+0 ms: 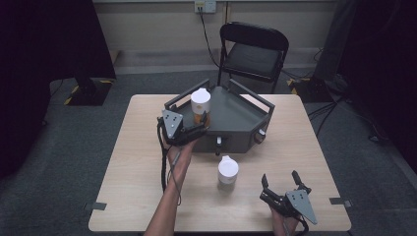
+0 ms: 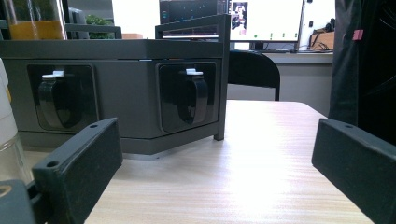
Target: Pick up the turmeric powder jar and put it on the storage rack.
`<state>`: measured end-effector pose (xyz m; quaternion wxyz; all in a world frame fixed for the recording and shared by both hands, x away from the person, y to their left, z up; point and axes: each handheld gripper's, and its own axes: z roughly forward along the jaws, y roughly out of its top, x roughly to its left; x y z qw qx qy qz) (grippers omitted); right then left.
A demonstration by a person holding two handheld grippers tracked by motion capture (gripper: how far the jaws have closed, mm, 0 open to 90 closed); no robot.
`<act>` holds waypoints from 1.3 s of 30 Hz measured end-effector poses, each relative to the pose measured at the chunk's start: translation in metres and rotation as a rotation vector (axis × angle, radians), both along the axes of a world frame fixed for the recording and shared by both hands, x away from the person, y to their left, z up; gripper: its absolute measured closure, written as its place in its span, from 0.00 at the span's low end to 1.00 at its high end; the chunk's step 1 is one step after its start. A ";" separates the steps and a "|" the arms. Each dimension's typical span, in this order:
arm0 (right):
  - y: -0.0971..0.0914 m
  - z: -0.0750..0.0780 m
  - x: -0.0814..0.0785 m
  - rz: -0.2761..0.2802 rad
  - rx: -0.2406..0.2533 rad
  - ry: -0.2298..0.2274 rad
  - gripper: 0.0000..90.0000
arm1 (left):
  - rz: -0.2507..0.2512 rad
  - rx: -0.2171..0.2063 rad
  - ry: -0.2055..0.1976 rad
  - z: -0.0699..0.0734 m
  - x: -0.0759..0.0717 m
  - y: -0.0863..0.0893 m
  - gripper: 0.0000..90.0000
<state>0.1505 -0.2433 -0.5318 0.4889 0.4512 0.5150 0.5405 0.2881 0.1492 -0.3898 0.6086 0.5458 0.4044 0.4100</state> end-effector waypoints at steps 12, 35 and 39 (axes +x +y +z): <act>0.000 0.000 0.000 0.000 0.000 0.000 0.00 | 0.006 -0.009 -0.031 -0.015 -0.024 0.010 0.00; 0.000 0.000 0.000 0.000 0.000 -0.001 0.00 | 0.037 -0.068 -0.083 -0.048 -0.072 0.024 0.00; 0.000 0.000 0.000 0.001 0.000 -0.001 0.00 | 0.057 -0.053 -0.080 -0.054 -0.078 0.025 0.00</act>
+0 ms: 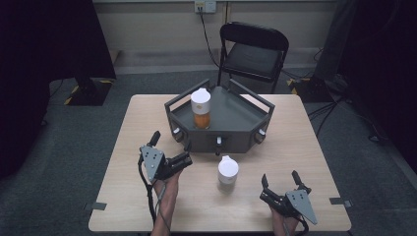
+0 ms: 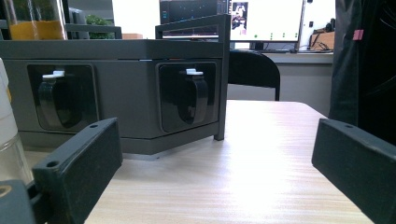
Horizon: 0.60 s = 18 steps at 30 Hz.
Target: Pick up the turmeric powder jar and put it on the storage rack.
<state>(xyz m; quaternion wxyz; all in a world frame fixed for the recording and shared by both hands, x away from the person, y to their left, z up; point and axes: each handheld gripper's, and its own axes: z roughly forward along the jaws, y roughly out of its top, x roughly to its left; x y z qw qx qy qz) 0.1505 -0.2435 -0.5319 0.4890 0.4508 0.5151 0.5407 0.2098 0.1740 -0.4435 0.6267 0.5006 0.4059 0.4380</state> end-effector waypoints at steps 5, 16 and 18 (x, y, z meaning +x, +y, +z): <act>0.000 0.000 0.000 0.000 0.000 0.000 0.00 | 0.019 0.002 0.006 -0.006 -0.007 0.003 0.00; 0.000 0.000 0.000 -0.001 0.000 0.000 0.00 | 0.061 0.019 0.008 -0.015 -0.020 0.014 0.00; 0.000 0.000 0.000 -0.001 0.000 0.000 0.00 | 0.067 0.013 0.010 -0.017 -0.022 0.016 0.00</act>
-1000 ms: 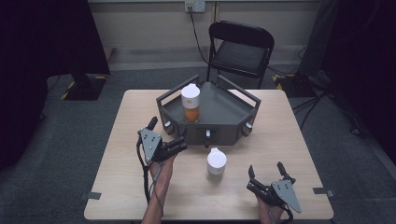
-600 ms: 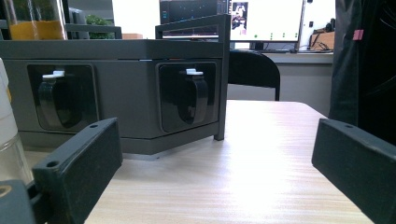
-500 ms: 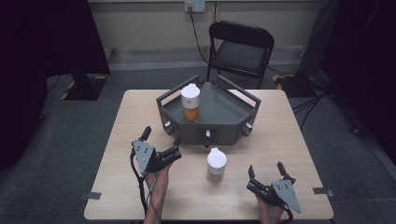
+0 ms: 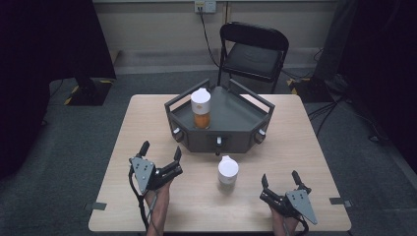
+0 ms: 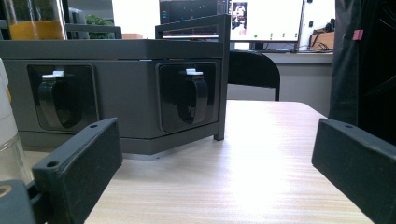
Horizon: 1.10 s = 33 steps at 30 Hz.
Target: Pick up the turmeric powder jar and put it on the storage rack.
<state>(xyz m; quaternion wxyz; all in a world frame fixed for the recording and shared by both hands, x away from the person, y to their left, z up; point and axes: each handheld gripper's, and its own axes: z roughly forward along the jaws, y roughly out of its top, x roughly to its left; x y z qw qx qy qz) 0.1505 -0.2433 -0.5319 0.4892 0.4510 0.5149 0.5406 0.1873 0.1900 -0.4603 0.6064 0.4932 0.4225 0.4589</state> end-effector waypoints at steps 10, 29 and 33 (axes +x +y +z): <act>0.000 0.000 0.000 -0.001 0.000 0.000 0.00 | 0.026 0.002 0.020 -0.017 -0.014 0.000 0.00; 0.000 0.000 0.000 -0.002 0.000 0.000 0.00 | 0.087 0.023 0.061 -0.057 -0.031 -0.006 0.00; 0.000 0.000 0.000 -0.001 0.000 0.000 0.00 | 0.100 0.028 0.070 -0.063 -0.035 -0.007 0.00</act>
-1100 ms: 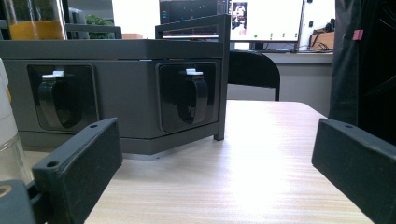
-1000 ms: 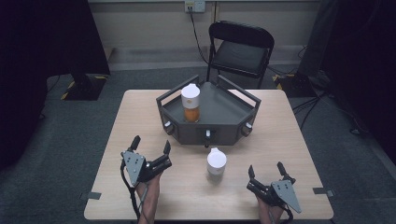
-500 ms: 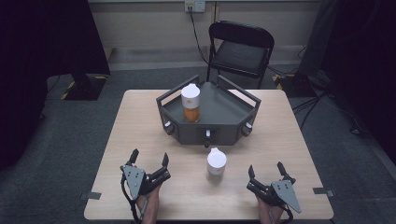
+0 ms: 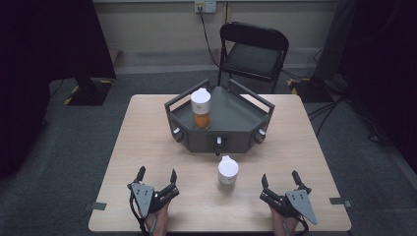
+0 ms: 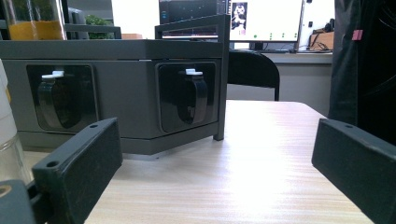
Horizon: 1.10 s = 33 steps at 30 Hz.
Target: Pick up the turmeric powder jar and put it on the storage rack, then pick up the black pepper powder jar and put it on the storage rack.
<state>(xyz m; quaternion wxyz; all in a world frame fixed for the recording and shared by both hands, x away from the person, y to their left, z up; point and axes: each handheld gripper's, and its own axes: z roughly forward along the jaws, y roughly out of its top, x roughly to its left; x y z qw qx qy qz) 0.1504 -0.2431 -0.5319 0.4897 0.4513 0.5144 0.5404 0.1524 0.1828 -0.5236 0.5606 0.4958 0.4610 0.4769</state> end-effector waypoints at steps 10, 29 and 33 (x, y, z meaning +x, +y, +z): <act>0.001 0.000 0.000 -0.003 0.000 0.000 0.00 | 0.000 0.023 0.026 -0.009 -0.001 -0.002 0.00; 0.000 0.000 0.000 -0.003 0.001 -0.001 0.00 | 0.026 0.045 0.020 -0.010 -0.001 -0.007 0.00; 0.002 -0.001 0.000 -0.014 0.001 -0.003 0.00 | 0.026 0.045 0.021 -0.010 -0.001 -0.007 0.00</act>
